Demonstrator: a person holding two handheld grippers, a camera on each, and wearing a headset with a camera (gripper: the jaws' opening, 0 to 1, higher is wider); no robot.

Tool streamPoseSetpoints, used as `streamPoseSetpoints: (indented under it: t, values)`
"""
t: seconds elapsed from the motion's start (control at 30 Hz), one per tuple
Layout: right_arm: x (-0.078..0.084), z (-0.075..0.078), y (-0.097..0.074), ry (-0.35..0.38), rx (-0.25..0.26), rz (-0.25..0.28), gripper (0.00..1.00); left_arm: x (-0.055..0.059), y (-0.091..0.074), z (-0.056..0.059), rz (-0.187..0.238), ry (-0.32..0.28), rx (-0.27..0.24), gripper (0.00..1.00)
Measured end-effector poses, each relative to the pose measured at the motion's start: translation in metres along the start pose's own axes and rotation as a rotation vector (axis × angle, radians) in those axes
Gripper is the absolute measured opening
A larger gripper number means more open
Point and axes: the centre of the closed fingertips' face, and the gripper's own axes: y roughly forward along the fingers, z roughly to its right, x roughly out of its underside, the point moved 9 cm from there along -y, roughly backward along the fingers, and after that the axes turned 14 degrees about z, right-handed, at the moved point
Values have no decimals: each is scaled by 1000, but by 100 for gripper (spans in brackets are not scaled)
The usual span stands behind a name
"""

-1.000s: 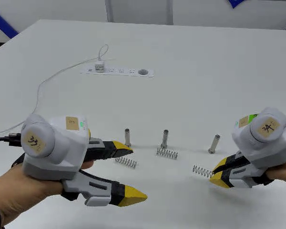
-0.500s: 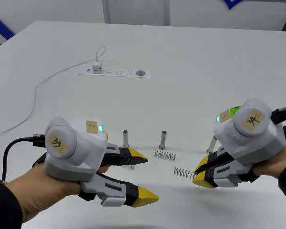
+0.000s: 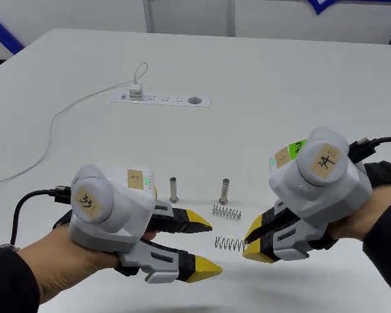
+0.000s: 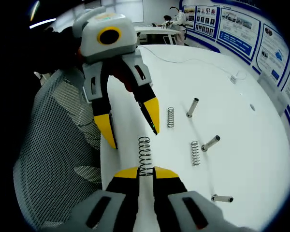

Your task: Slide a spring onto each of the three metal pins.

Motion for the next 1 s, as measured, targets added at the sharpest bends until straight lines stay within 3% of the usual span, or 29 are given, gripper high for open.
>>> streamPoseSetpoints:
  t: [0.37, 0.73, 1.0]
  values:
    - [-6, -9, 2, -33, -43, -12, 11, 1, 3, 3, 2, 39, 28, 20]
    - [-11, -13, -2, -26, -54, -10, 11, 4, 5, 5, -13, 65, 42, 12]
    - [-28, -15, -12, -30, -47, 52, 11, 4, 5, 5, -12, 60, 41, 12]
